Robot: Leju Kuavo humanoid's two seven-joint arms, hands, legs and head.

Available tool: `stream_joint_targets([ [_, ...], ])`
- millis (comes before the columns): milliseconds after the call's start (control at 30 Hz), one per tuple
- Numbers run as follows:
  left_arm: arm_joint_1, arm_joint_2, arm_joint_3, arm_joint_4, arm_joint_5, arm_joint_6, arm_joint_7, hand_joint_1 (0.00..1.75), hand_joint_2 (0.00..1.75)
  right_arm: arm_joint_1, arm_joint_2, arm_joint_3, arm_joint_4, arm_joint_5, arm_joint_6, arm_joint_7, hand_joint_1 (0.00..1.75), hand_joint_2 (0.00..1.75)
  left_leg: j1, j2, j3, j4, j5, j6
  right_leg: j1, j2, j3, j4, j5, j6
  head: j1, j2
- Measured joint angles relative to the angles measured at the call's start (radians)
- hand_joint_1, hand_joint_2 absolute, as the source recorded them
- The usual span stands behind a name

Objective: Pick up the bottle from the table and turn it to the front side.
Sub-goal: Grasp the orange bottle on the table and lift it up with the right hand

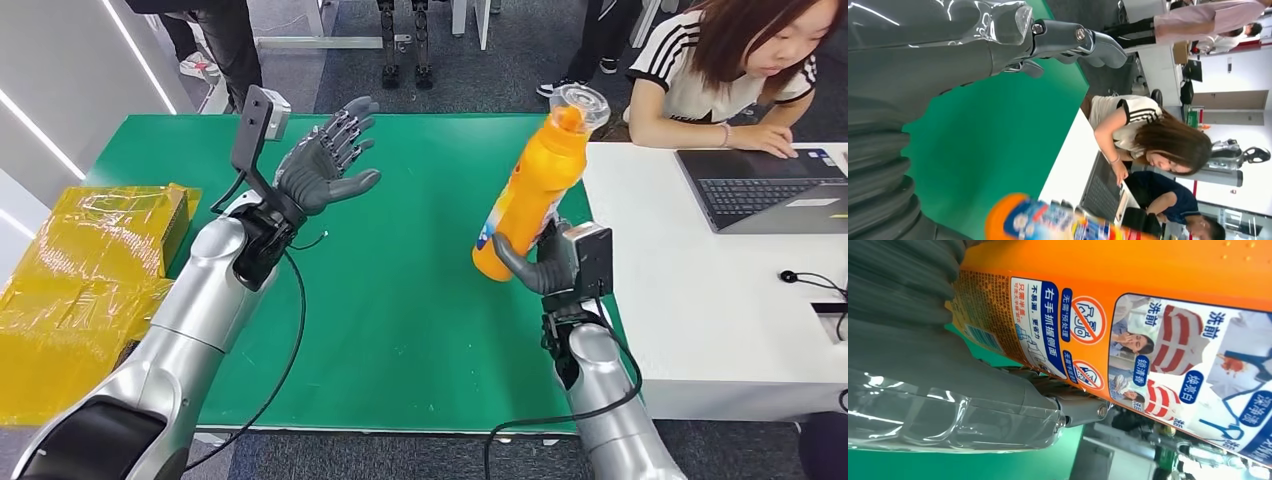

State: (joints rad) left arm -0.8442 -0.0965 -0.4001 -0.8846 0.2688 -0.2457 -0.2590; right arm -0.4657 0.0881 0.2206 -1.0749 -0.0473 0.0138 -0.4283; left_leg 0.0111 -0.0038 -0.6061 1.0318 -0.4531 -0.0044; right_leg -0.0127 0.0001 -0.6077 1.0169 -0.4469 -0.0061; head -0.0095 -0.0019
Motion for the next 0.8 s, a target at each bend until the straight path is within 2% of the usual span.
stream_joint_targets([
  [167, -0.001, -0.012, 0.002, 0.000, 0.007, -0.035, 0.010, 0.00, 1.75, -0.171, 0.039, 0.008, 0.222, 0.035, -0.011, 0.012, 1.75, 1.75, 0.000, 0.000, 0.000, 0.000, 0.002, -0.001, 0.000, 0.000, 0.000, 0.000, 0.001, 0.000, 0.000, 0.000],
  [300, -0.002, -0.019, 0.002, 0.000, 0.015, -0.050, 0.019, 0.00, 1.75, -0.253, 0.074, 0.021, 0.343, 0.062, -0.015, 0.026, 1.75, 1.75, 0.000, 0.000, 0.000, 0.000, 0.002, -0.001, 0.000, 0.000, 0.000, 0.000, 0.001, 0.000, 0.000, 0.000],
  [500, -0.050, -0.070, -0.015, 0.038, 0.010, -0.073, 0.024, 0.00, 1.75, -0.378, 0.166, 0.083, 0.521, 0.151, -0.018, 0.116, 1.75, 1.75, 0.000, 0.000, -0.001, 0.000, 0.002, -0.001, 0.000, 0.000, -0.002, 0.001, 0.001, 0.000, 0.000, 0.000],
  [633, -0.102, -0.094, -0.034, 0.087, -0.039, -0.038, 0.008, 0.00, 1.75, -0.425, 0.208, 0.112, 0.583, 0.171, -0.021, 0.130, 1.75, 1.75, 0.000, -0.001, -0.002, 0.000, 0.003, -0.001, 0.000, -0.001, -0.002, 0.001, 0.001, 0.000, 0.000, 0.000],
  [800, -0.162, -0.101, -0.051, 0.156, -0.080, 0.000, -0.006, 0.00, 1.75, -0.436, 0.238, 0.184, 0.606, 0.181, -0.010, 0.122, 1.75, 1.75, 0.000, 0.000, -0.001, 0.000, 0.003, -0.001, 0.000, 0.000, -0.003, 0.001, 0.001, 0.000, 0.000, 0.000],
])
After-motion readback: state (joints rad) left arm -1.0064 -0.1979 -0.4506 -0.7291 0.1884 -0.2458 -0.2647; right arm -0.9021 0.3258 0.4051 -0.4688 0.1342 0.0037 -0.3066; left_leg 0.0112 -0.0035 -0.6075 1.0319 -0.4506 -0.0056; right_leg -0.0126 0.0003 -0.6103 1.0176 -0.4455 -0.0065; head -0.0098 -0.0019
